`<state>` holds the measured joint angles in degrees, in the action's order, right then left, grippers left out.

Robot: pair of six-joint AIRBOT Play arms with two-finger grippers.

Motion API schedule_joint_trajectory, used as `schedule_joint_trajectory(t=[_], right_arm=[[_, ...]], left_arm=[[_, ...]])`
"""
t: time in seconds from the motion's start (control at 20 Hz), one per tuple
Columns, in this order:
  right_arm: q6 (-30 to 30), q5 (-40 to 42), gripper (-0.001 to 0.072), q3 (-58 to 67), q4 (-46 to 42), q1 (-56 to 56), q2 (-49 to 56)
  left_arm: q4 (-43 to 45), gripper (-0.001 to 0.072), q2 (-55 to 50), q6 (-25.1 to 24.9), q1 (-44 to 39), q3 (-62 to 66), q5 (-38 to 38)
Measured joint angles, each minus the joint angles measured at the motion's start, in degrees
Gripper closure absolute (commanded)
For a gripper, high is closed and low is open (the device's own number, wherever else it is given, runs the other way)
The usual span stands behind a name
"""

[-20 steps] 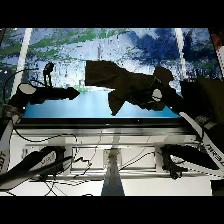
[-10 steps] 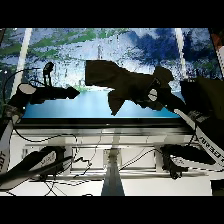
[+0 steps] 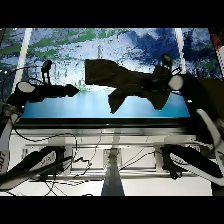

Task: Fold the clothes and pants, and hang the long-sleeved shirts on hangers.

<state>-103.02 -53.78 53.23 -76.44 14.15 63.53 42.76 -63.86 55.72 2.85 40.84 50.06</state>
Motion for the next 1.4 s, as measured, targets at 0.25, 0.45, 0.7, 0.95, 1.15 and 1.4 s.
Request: schedule_joint_trajectory(t=[0.25, 0.45, 0.7, 0.95, 1.15, 1.4], right_arm=[[17.68, -24.17, 0.0702, 2.36, -3.06, -4.09, -11.26], [25.24, -39.39, 0.0703, 2.78, -7.89, -4.92, -14.69], [28.26, -48.24, 0.0703, 2.82, -18.56, -5.2, -15.72], [28.94, -45.24, 0.0702, 2.82, -21.4, -5.22, -15.93], [29.09, -41.44, 0.0702, 2.82, -21.59, -5.25, -15.93], [29.09, -39.71, 0.0702, 2.82, -20.94, -5.22, -15.93]], left_arm=[[0.04, 0.0231, -1.92, 3.17, -1.2, 0.98, -0.15], [-0.52, 0.023, -6.25, 4.0, -3.98, 1.25, -0.72], [-6.01, 0.023, -10.99, 4.15, -6.05, 4.11, -4.87], [-7.82, 0.023, -18.45, 3.89, -9.42, 13.03, -5.66], [-7.5, 0.023, -25.4, 2.4, -13.6, 20.0, -4.37], [-6.56, 0.023, -32.24, 0.94, -16.46, 25.73, -3.98]])
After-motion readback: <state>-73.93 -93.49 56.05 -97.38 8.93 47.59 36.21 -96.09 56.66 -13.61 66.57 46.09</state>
